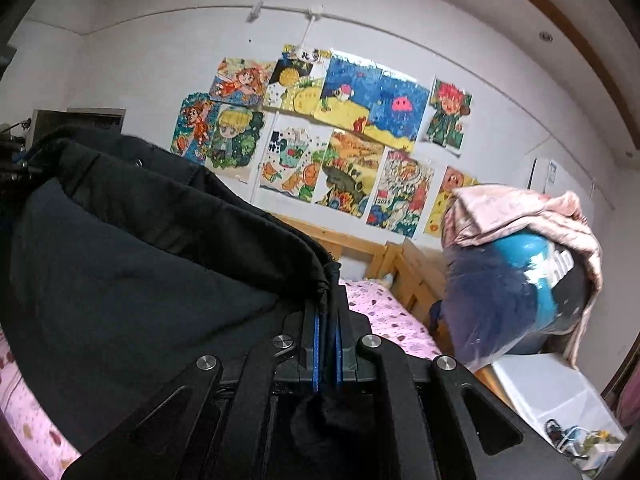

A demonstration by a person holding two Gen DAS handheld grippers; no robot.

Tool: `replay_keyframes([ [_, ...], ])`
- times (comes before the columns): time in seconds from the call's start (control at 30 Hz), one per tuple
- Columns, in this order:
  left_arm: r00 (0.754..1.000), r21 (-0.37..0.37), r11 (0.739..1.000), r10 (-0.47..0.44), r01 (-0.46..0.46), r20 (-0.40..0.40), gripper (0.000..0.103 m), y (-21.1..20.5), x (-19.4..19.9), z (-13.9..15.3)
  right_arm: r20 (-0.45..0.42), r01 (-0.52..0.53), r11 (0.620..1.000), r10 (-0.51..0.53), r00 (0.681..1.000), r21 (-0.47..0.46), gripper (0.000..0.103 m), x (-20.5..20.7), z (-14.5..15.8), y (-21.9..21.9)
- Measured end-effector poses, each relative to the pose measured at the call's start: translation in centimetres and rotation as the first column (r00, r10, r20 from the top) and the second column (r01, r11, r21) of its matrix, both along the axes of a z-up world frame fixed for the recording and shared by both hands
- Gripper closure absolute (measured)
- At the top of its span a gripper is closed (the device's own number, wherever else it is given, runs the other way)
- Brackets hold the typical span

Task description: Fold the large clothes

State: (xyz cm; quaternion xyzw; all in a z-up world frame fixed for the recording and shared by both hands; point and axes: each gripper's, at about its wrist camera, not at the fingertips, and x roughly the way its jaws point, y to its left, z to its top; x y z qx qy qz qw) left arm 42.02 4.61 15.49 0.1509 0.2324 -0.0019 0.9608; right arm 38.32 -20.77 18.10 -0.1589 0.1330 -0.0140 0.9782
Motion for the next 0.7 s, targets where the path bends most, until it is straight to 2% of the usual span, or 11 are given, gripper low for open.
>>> replay_keyframes([
  [0.2,0.998,-0.016,1.0,-0.003,0.002,-0.059,0.096,0.5,5.3,-2.4,-0.023,0.02,1.0,-0.021,1.0,-0.017,0.098,4.9,-2.2,1.4],
  [0.37,0.99,-0.054,0.998,-0.016,0.009,-0.141,0.095,1.0,9.8,-5.8,-0.074,0.044,0.999,-0.045,0.996,-0.012,0.098,8.7,-4.9,1.7],
  [0.53,0.978,-0.084,0.996,-0.036,0.019,-0.208,0.094,1.5,12.6,-8.2,-0.156,0.056,0.998,-0.056,0.986,-0.003,0.098,13.2,-8.1,1.9],
  [0.7,0.969,-0.158,0.985,-0.099,0.064,-0.227,0.089,2.4,14.0,-8.7,-0.207,0.077,0.997,-0.07,0.976,0.024,0.098,15.9,-10.4,1.7],
])
